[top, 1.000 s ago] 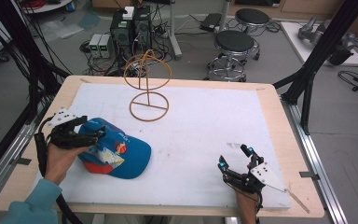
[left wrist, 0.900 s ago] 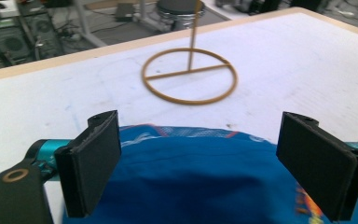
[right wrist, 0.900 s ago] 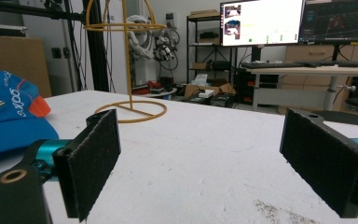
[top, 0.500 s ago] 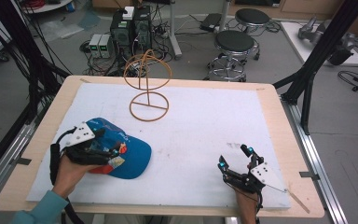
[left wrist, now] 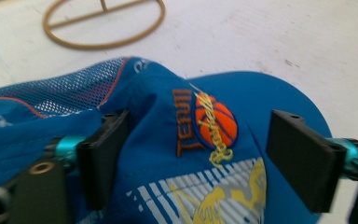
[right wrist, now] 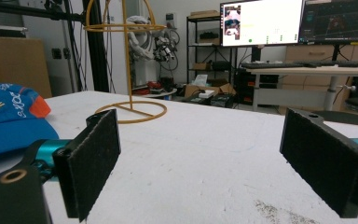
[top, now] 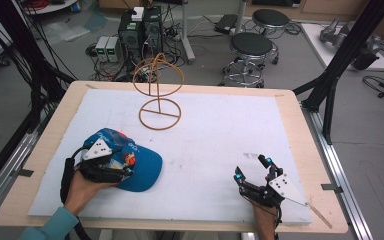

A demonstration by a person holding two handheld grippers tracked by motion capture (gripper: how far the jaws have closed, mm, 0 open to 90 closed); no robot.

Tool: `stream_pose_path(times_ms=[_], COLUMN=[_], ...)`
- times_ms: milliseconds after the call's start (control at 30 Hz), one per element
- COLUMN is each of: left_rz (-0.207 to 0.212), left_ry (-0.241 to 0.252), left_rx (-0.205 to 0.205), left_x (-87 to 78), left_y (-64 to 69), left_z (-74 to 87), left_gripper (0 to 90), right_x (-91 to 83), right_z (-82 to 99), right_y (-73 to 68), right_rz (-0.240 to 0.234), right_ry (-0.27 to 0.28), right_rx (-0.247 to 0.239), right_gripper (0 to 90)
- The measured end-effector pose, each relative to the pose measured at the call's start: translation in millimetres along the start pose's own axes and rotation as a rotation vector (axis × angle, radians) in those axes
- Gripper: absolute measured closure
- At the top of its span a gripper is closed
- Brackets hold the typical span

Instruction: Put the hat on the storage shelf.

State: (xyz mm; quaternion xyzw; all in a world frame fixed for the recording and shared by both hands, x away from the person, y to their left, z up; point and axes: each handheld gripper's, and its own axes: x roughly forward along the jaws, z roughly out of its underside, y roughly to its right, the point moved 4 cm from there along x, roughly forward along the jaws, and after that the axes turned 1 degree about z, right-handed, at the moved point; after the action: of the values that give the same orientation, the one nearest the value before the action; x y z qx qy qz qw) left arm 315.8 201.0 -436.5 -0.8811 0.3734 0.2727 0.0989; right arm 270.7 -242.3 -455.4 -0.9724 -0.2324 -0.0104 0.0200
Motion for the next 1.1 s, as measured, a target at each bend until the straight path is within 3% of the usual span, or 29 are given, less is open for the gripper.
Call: stream_pose_path(times_ms=[67, 267, 333, 367, 433, 467, 567, 733, 800, 900, 1100], left_rz=[0.006, 0.022, 0.037, 0.040, 0.053, 0.056, 0.065, 0.092, 0.091, 0.093, 0.100], left_ry=[0.000, -0.016, -0.011, -0.008, -0.007, -0.006, -0.003, 0.009, 0.007, 0.018, 0.075], left_rx=[-0.041, -0.059, -0.067, -0.069, -0.081, -0.086, -0.088, -0.057, -0.049, -0.068, -0.080], left_x=[1.4, 2.9, 2.6, 2.4, 2.5, 3.0, 4.5, 6.2, 6.2, 4.9, -4.4], left_y=[-0.5, 1.1, 0.9, 0.5, -0.1, 0.1, 1.3, 4.6, 5.3, 4.9, 3.2], left_z=[3.8, 5.4, 5.6, 5.3, 5.3, 5.3, 5.1, 4.2, 3.7, 2.5, -7.6], left_gripper=[24.8, 29.3, 37.6, 46.7, 51.5, 59.9, 66.3, 86.1, 87.7, 88.1, 88.2], right_x=[0.0, -0.1, -0.1, 0.0, -0.1, -0.1, -0.1, -0.1, -0.1, -0.1, 0.1], right_z=[0.0, 0.1, 0.0, 0.1, 0.1, 0.1, 0.1, 0.0, 0.1, 0.0, -0.1], right_y=[0.0, -0.1, -0.2, -0.1, -0.1, -0.2, -0.2, -0.2, -0.1, -0.1, 0.2], right_rz=[0.000, 0.001, 0.001, 0.001, 0.000, 0.001, 0.000, 0.000, 0.000, 0.000, 0.000], right_ry=[0.000, -0.002, -0.001, -0.002, -0.002, -0.002, -0.002, -0.001, -0.001, -0.001, 0.001], right_rx=[0.001, -0.002, 0.001, -0.001, -0.003, 0.000, 0.001, 0.002, 0.002, 0.002, 0.000], right_gripper=[11.3, 11.3, 11.2, 11.3, 11.3, 11.3, 11.3, 11.3, 11.3, 11.3, 11.3])
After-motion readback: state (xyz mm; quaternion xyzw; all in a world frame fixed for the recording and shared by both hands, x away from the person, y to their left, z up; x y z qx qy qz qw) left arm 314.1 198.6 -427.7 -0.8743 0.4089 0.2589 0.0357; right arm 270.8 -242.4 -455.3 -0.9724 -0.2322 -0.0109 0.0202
